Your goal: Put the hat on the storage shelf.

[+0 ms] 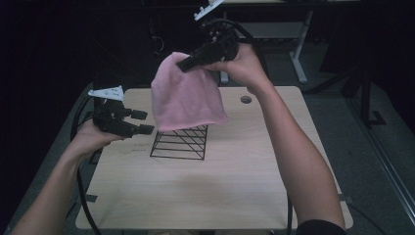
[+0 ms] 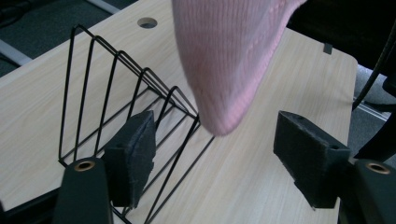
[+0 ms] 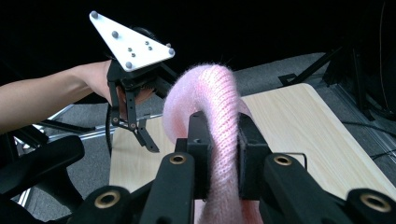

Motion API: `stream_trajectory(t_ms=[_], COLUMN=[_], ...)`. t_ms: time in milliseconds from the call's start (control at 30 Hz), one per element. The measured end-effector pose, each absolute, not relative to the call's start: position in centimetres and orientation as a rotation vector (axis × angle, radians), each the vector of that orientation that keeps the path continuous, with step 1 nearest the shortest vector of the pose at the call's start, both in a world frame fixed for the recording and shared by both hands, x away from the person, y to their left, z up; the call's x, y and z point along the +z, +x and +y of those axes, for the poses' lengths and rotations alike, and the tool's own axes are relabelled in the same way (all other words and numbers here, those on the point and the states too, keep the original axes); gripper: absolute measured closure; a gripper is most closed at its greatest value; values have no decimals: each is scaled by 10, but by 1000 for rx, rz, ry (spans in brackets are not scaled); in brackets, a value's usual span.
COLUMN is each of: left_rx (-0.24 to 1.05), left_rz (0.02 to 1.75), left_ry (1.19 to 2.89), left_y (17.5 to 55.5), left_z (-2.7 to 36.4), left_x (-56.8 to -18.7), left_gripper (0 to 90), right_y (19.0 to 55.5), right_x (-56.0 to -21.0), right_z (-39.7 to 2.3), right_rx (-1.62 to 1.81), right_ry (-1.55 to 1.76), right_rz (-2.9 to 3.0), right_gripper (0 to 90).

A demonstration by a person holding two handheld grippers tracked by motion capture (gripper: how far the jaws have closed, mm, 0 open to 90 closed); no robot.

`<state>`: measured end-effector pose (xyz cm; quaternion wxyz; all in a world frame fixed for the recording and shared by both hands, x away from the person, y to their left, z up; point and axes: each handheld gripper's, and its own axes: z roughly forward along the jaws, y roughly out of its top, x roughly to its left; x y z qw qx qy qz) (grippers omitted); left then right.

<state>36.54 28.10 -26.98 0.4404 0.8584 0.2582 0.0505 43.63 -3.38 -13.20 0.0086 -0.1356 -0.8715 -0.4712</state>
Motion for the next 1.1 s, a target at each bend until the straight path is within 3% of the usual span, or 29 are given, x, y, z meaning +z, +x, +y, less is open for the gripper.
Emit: stream_trajectory(t_ms=[167,567,1100], left_rx=[103,70,178], left_rz=[623,562,639], left_ry=[2134,2184,2224], left_y=[372,381,402], left_z=[282,279,276], left_x=[-264,-258,-259], left_gripper=[360,820,841], right_y=[439,442,458], right_x=[-131,-130,-142], right_z=[-22,-10,-15], right_rx=[-1483,-1502,-1532], right_ry=[-398,-366,-439], right_rz=[-2713,-2700,-2686], right_gripper=[789,788,788])
